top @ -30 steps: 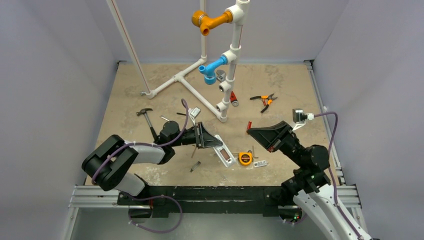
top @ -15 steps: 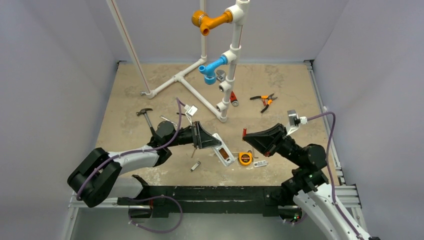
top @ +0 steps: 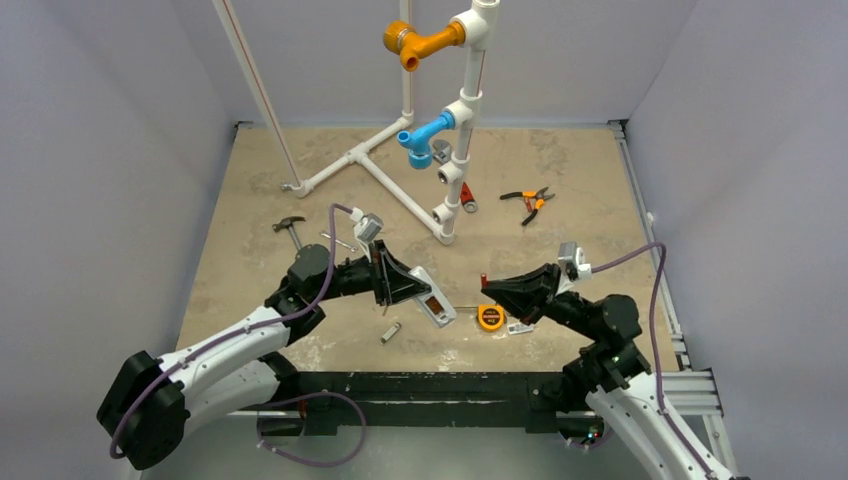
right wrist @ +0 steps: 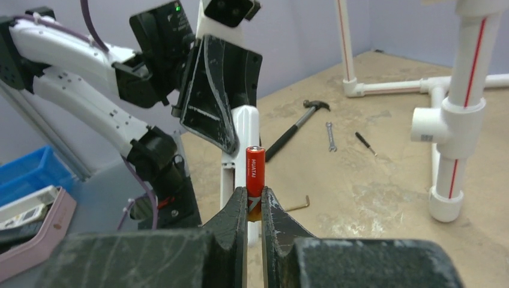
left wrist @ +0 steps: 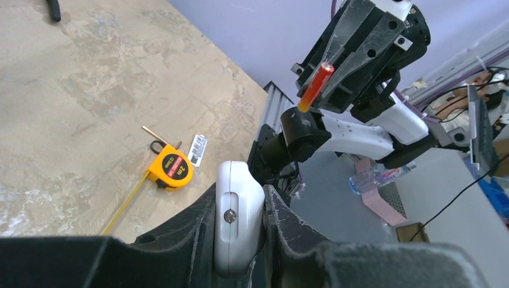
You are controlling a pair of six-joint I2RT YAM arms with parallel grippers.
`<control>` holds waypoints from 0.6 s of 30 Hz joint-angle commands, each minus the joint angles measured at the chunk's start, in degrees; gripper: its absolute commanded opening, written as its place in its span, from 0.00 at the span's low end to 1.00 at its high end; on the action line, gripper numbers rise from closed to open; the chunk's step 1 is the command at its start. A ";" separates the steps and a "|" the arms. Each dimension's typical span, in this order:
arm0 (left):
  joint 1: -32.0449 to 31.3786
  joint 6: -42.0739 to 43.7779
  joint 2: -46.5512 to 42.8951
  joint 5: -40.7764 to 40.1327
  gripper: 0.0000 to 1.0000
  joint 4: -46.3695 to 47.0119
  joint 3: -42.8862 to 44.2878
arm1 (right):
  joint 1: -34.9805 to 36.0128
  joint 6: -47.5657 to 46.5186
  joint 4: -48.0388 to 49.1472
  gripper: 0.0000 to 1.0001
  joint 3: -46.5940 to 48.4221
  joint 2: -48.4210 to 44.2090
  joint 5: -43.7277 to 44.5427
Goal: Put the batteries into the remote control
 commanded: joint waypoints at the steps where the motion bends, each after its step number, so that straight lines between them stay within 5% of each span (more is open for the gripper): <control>1: -1.02 6.98 -2.50 -1.35 0.00 -3.80 2.22 | 0.23 -2.46 8.07 0.00 -3.09 2.56 -6.61; 18: -4.65 20.26 -9.44 -5.56 0.00 -15.99 4.44 | 0.24 -5.77 11.45 0.00 -4.36 6.42 -10.33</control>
